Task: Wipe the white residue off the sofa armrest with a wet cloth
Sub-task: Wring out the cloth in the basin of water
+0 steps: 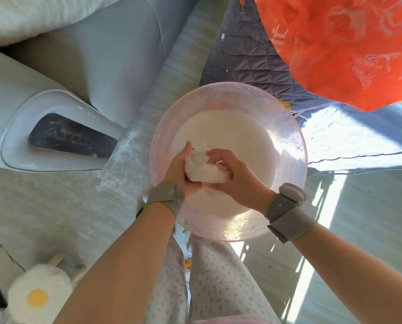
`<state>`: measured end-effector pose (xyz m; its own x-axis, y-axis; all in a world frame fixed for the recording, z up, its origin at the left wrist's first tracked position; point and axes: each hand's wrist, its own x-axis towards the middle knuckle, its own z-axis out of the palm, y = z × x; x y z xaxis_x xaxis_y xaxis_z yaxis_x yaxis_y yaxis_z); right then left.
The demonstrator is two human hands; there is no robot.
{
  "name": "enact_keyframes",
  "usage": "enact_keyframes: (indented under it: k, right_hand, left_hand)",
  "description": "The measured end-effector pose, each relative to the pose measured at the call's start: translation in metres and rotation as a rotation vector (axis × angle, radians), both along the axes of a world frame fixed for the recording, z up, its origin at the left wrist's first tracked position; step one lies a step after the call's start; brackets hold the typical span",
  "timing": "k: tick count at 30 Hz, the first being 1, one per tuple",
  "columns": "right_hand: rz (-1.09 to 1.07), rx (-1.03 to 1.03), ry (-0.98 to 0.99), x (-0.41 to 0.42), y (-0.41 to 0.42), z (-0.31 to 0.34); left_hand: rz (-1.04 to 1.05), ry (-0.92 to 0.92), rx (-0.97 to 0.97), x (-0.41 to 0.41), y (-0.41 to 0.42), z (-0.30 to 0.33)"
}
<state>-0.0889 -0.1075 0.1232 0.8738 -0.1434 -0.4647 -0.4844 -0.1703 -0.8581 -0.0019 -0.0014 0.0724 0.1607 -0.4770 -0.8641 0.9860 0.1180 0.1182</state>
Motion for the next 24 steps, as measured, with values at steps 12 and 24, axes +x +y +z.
enact_keyframes:
  k: [12, 24]
  right_hand:
    - [-1.086, 0.328, 0.469, 0.027, 0.000, -0.035]
    - [-0.888, 0.552, 0.603, 0.031, -0.012, -0.053]
  left_hand:
    - [-0.005, -0.382, 0.315, -0.010, -0.025, 0.003]
    - [-0.302, -0.656, 0.159, 0.000, -0.025, 0.022]
